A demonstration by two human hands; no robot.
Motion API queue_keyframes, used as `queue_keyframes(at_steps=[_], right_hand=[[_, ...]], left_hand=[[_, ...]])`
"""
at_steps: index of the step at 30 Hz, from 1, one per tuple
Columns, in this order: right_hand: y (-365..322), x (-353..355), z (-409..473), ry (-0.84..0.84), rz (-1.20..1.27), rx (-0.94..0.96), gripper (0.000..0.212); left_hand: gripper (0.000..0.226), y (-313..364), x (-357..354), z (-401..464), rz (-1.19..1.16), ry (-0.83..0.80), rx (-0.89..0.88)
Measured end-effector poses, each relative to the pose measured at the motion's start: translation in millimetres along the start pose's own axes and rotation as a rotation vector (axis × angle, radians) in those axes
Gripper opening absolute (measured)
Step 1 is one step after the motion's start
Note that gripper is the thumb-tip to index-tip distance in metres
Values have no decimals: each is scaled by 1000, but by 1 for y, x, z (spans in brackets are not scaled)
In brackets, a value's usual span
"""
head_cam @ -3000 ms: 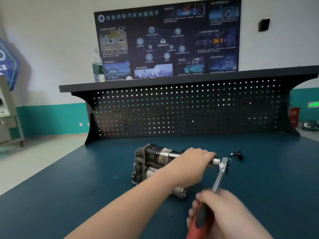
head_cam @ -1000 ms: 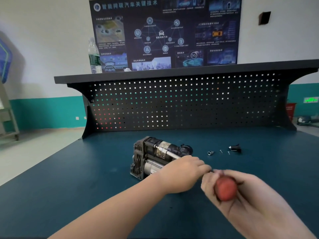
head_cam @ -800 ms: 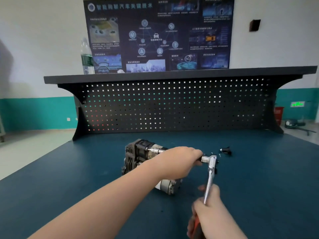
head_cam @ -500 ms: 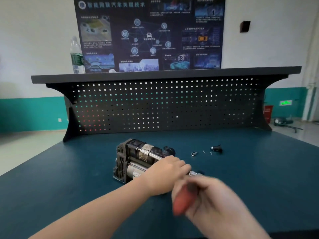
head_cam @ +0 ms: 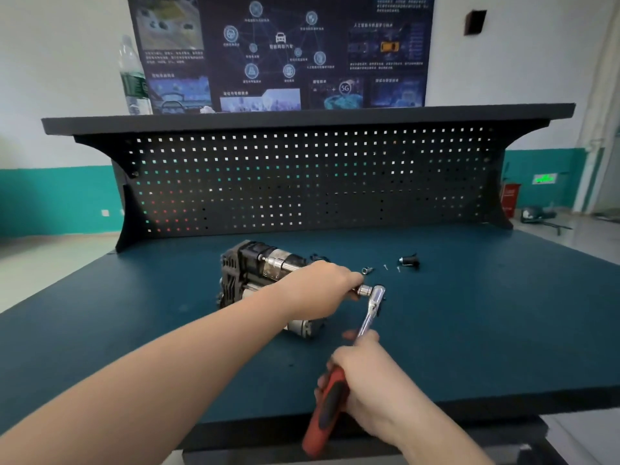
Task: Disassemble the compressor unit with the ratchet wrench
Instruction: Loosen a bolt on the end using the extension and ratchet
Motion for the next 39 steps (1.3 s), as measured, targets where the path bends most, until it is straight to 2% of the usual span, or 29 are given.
queue_keyframes(at_steps=[2, 4, 6, 7, 8, 10, 12, 15, 16, 18, 20, 23, 27, 30, 32, 33, 34, 35, 36, 37, 38, 39], right_hand=[[-15, -9, -7, -104, 310, -75, 23], [-48, -10, -16, -239, 595, -72, 21], [-77, -5, -23, -267, 835, -48, 26], [-82, -3, -25, -262, 856, -50, 28], [-79, -2, -25, -243, 792, -65, 26], [-64, -2, -21, -223, 573, -74, 20], [-48, -2, -16, -226, 486, -98, 18], [-44, 1, -17, -234, 478, -109, 10], [-45, 2, -17, -235, 479, -105, 10], [-43, 6, -12, -222, 463, -92, 13], [-41, 7, -8, -204, 429, -76, 16], [-40, 9, -2, -182, 374, -62, 18], [-45, 25, 7, -111, 305, -56, 16], [-50, 41, 16, -75, 230, -62, 12], [-54, 51, 22, -47, 114, -50, 19], [-56, 56, 25, -35, 56, -34, 21], [-58, 59, 27, -30, -1, -13, 22], [-60, 62, 29, -28, -56, 16, 22], [-61, 64, 31, -25, -115, 54, 19], [-63, 66, 33, -17, -174, 98, 14], [-64, 66, 36, -11, -221, 141, 9], [-65, 66, 36, -12, -249, 173, 6]], left_hand=[[13, 4, -4, -8, 91, 69, -51], [14, 7, -11, -15, 135, 94, -63], [15, 4, -9, -18, -13, 104, 4], [16, 3, -7, -18, -85, 120, -10], [18, 2, -5, -17, -39, 150, -71], [39, -13, -1, -18, 38, 194, -81], [59, -50, 9, -23, 35, 296, 76], [53, -125, 17, -47, -58, 384, 478], [49, -149, 14, -56, -147, 364, 600], [51, -179, -5, -69, -489, 220, 782], [56, -179, -28, -74, -760, 116, 842], [48, -169, -40, -74, -858, 296, 876], [55, -160, -34, -76, -753, 400, 867], [49, -154, -28, -82, -647, 341, 902], [41, -142, -17, -84, -338, 344, 998], [39, -128, -5, -81, -174, 429, 977], [37, -106, 10, -72, -97, 542, 843], [36, -79, 22, -57, -115, 587, 616], [35, -50, 27, -39, -188, 540, 365], [36, -23, 25, -20, -254, 421, 172], [39, -1, 19, -1, -274, 269, 76], [44, 13, 13, 14, -246, 162, 64]])
Point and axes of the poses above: each hand's wrist, its own z-axis towards the middle knuckle, its own x-axis out of the back of the hand, y = z × x, the point moved 5 cm from there along z, towards the middle knuckle, and after that the axes turned 6 degrees about x, right-handed, at the moved point
